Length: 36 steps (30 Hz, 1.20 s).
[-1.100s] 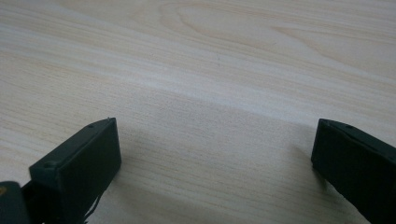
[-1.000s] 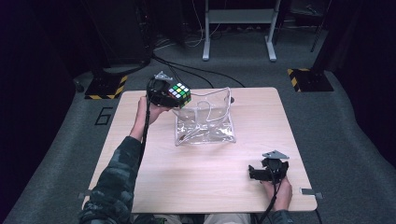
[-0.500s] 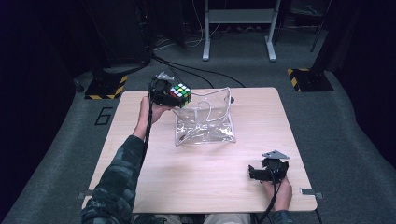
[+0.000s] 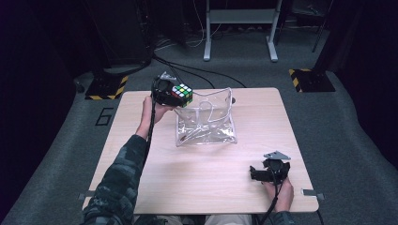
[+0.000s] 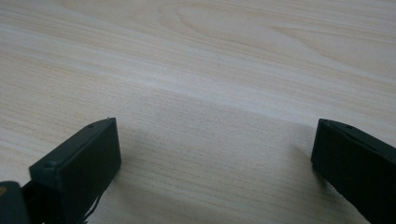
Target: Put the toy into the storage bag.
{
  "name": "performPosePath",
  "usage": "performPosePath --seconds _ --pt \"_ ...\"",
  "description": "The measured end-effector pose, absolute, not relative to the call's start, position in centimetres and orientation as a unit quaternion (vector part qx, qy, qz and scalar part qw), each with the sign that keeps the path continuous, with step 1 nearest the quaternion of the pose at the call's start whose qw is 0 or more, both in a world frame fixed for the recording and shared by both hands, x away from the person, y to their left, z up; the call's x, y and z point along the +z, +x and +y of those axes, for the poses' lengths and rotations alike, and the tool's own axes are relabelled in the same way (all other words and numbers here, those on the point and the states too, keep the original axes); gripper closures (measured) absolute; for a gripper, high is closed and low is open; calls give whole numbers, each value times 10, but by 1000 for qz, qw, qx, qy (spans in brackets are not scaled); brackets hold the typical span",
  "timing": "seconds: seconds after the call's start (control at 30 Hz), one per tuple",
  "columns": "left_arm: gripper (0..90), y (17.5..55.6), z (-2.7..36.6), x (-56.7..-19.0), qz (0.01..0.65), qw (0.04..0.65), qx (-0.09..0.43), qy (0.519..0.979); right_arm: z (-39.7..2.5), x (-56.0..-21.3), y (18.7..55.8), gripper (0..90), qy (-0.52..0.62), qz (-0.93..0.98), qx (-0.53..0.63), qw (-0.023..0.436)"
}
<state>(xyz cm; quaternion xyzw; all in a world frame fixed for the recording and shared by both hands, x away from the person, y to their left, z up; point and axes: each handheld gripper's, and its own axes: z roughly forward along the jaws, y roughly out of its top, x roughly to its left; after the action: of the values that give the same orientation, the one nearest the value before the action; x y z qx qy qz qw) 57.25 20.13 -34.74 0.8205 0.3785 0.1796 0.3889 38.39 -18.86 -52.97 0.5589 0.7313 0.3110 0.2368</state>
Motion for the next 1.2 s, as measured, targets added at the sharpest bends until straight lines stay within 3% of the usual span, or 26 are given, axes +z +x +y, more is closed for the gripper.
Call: performPosePath --seconds 0.3,0.53,0.73,1.2 --pt "330 571 197 -350 378 375 178 827 -189 -530 384 6 559 732 310 236" --pt "162 565 195 -345 379 384 167 825 -189 -530 384 6 558 732 310 238" --pt "71 554 198 -338 377 387 163 826 -189 -530 384 9 559 731 310 238" --pt "18 515 207 -342 355 381 178 835 -189 -530 384 9 559 731 310 238"
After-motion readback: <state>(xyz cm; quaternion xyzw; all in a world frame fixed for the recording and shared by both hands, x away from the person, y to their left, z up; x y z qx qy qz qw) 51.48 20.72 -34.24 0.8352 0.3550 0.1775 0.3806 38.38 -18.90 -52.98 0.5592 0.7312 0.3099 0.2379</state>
